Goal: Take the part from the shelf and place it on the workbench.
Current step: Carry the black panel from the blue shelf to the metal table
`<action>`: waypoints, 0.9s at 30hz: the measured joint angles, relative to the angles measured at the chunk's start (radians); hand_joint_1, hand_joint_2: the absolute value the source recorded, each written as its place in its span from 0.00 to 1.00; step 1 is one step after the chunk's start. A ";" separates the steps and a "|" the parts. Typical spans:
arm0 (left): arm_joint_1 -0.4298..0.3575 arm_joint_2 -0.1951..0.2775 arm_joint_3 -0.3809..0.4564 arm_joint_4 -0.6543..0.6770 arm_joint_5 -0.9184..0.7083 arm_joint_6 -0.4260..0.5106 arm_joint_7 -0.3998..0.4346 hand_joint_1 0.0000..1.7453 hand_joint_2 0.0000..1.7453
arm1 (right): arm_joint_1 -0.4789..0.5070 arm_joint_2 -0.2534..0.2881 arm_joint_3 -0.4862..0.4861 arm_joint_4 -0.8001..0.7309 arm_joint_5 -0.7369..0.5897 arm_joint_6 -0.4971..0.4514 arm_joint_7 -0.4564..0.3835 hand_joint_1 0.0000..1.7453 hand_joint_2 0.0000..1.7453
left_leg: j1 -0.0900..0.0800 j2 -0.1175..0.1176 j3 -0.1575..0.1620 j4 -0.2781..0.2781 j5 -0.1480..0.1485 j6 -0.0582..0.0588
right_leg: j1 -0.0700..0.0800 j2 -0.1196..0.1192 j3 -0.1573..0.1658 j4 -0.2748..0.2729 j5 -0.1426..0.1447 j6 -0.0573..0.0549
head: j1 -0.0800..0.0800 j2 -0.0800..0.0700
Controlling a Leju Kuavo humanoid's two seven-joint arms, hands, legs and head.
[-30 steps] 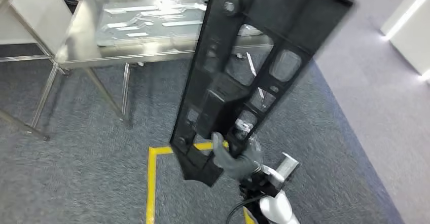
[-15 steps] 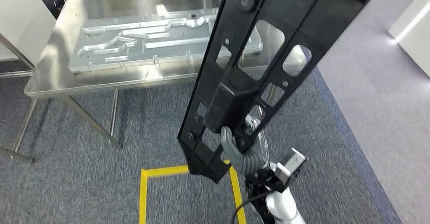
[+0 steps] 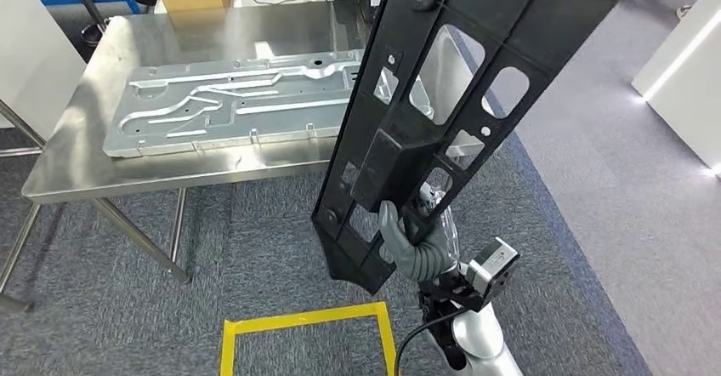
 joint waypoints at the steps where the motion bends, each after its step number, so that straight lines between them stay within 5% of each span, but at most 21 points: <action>1: 0.000 0.000 0.000 0.000 0.000 0.001 0.001 0.00 1.00 | -0.002 0.000 -0.001 0.000 0.000 -0.001 0.000 1.00 1.00 | 0.001 0.002 0.010 -0.001 0.005 0.004 | -0.003 -0.002 -0.015 0.031 -0.016 0.006 | 0.001 0.000; 4: 0.008 0.001 0.003 0.000 0.004 0.004 0.004 0.00 1.00 | -0.001 0.000 -0.006 0.000 0.000 -0.006 0.000 1.00 1.00 | 0.003 0.006 0.038 -0.004 -0.011 0.001 | -0.019 -0.006 -0.120 0.187 -0.082 0.024 | 0.005 0.000; 6: 0.014 0.002 0.005 0.000 0.008 0.008 0.004 0.00 1.00 | 0.001 0.000 -0.010 0.000 0.001 -0.009 0.000 1.00 1.00 | 0.008 0.004 0.065 -0.008 -0.031 -0.006 | -0.027 -0.009 -0.176 0.219 -0.096 0.031 | 0.005 0.000; 8: 0.018 0.002 0.005 0.000 0.013 0.010 0.005 0.00 1.00 | 0.003 0.000 -0.014 0.000 0.003 -0.010 0.000 1.00 1.00 | 0.016 0.002 0.105 -0.018 -0.057 -0.015 | -0.032 -0.013 -0.177 0.129 -0.052 0.037 | 0.005 0.000; 11: 0.022 0.003 0.010 0.000 0.022 0.013 0.005 0.00 1.00 | 0.005 -0.001 -0.021 0.004 0.010 -0.009 0.001 1.00 1.00 | 0.019 0.004 0.166 -0.046 -0.099 -0.035 | -0.028 -0.029 -0.153 -0.012 0.101 0.030 | 0.007 0.000; 12: 0.020 0.004 0.012 0.000 0.025 0.013 0.005 0.00 1.00 | 0.005 -0.001 -0.022 0.005 0.013 -0.009 0.001 1.00 1.00 | 0.018 0.007 0.185 -0.056 -0.102 -0.043 | -0.025 -0.030 -0.145 -0.023 0.117 0.020 | 0.007 0.000; 14: 0.014 0.006 0.015 -0.001 0.029 0.014 0.005 0.00 1.00 | 0.001 0.003 -0.024 0.003 0.017 -0.007 0.000 1.00 1.00 | 0.014 0.011 0.189 -0.022 -0.069 -0.056 | -0.026 -0.026 -0.116 -0.030 0.083 0.001 | 0.006 0.000; 15: 0.013 0.007 0.017 -0.001 0.031 0.015 0.004 0.00 1.00 | -0.001 0.005 -0.025 0.002 0.019 -0.006 -0.001 1.00 1.00 | 0.012 0.012 0.163 0.040 -0.035 -0.062 | -0.029 -0.025 -0.095 -0.038 0.069 -0.007 | 0.004 0.000; 17: 0.009 0.008 0.022 -0.001 0.033 0.015 0.001 0.00 1.00 | -0.002 0.008 -0.026 0.002 0.024 -0.003 -0.002 1.00 1.00 | 0.014 0.012 0.059 0.194 -0.002 -0.071 | -0.033 -0.029 -0.048 -0.052 0.041 -0.018 | -0.004 0.000; 19: 0.003 0.008 0.027 -0.001 0.035 0.015 -0.003 0.00 1.00 | -0.001 0.008 -0.027 0.005 0.027 -0.002 -0.002 1.00 1.00 | 0.015 0.012 -0.047 0.277 -0.064 -0.076 | -0.033 -0.036 0.001 -0.063 0.010 -0.021 | -0.011 0.000; 21: -0.005 0.008 0.031 -0.001 0.036 0.016 -0.005 0.00 1.00 | 0.000 0.008 -0.027 0.008 0.029 -0.001 -0.001 1.00 1.00 | 0.015 0.013 -0.115 0.273 -0.165 -0.076 | -0.032 -0.042 0.052 -0.072 -0.020 -0.021 | -0.013 0.000; 22: -0.007 0.008 0.032 -0.001 0.036 0.017 -0.006 0.00 1.00 | 0.000 0.008 -0.027 0.009 0.029 -0.001 -0.001 1.00 1.00 | 0.015 0.013 -0.137 0.246 -0.190 -0.073 | -0.032 -0.044 0.076 -0.074 -0.035 -0.020 | -0.013 0.000; 23: -0.009 0.008 0.032 -0.001 0.036 0.017 -0.006 0.00 1.00 | 0.001 0.008 -0.028 0.010 0.029 -0.001 -0.002 1.00 1.00 | 0.014 0.014 -0.152 0.203 -0.173 -0.067 | -0.031 -0.047 0.098 -0.075 -0.052 -0.019 | -0.013 0.000; 26: -0.011 0.008 0.034 -0.001 0.036 0.017 -0.007 0.00 1.00 | 0.011 0.007 -0.029 0.014 0.033 -0.007 -0.004 1.00 1.00 | 0.008 0.032 -0.172 0.064 0.075 -0.048 | -0.025 -0.049 0.144 -0.069 -0.103 -0.010 | -0.012 0.000; 27: -0.013 0.008 0.034 -0.001 0.035 0.017 -0.007 0.00 1.00 | 0.015 0.007 -0.030 0.013 0.034 -0.009 -0.005 1.00 1.00 | 0.005 0.035 -0.171 0.048 0.132 -0.045 | -0.023 -0.048 0.152 -0.065 -0.118 -0.004 | -0.012 0.000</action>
